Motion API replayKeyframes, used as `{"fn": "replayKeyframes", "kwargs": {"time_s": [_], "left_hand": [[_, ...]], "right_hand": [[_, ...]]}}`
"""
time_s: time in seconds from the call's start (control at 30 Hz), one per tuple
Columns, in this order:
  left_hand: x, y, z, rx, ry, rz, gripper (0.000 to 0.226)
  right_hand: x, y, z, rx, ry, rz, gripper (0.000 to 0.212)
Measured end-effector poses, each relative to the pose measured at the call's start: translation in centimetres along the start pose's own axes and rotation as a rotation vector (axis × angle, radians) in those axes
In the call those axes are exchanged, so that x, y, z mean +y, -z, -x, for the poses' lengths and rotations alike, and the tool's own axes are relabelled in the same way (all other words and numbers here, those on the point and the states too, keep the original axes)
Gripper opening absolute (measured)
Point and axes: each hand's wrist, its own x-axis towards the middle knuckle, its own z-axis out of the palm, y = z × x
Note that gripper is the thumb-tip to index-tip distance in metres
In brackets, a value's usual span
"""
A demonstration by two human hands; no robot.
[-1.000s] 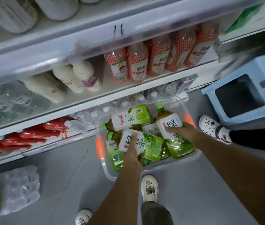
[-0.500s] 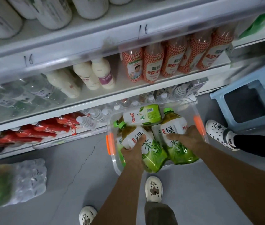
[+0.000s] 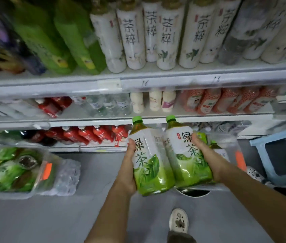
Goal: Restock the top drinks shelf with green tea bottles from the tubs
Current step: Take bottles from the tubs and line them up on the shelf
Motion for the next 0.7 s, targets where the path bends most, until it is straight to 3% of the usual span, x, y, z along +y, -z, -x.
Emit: {"fn": "replayKeyframes", "kwargs": {"time_s": [0.13,0.23,0.37,0.53,0.63,0.7], "left_hand": [[4.7,5.0,6.3,0.028,-0.113,0.062,0.077],[8.6,9.0,11.3,0.036,-0.213,0.009,0.068],[14.2,15.8,18.1,0.136,-0.328,-0.048,0.064],[20.9,25.1,26.7,0.277,-0.515,-0.051,0.070],[24.3,30.2,31.2,0.342,-0.603,-0.048,0.071],[26.2,33.2,33.7,0.378,-0.661,-0.050,0.084]], "right_hand": [[-1.1,-8.5,3.2,-0.086,0.061,0.115,0.040],[-0.7,-16.2,4.7,-0.211,0.060,0.177,0.052],[0.7,-26.3,6.6,-0.302,0.167,0.206,0.041],[1.8,-38.6,8.6,-0.382,0.332,0.259,0.085],[1.8,-45.4,10.3,-0.450,0.383,0.255,0.067],[1.8,-49.6,11.4,-0.492,0.443,0.269,0.075]]}}
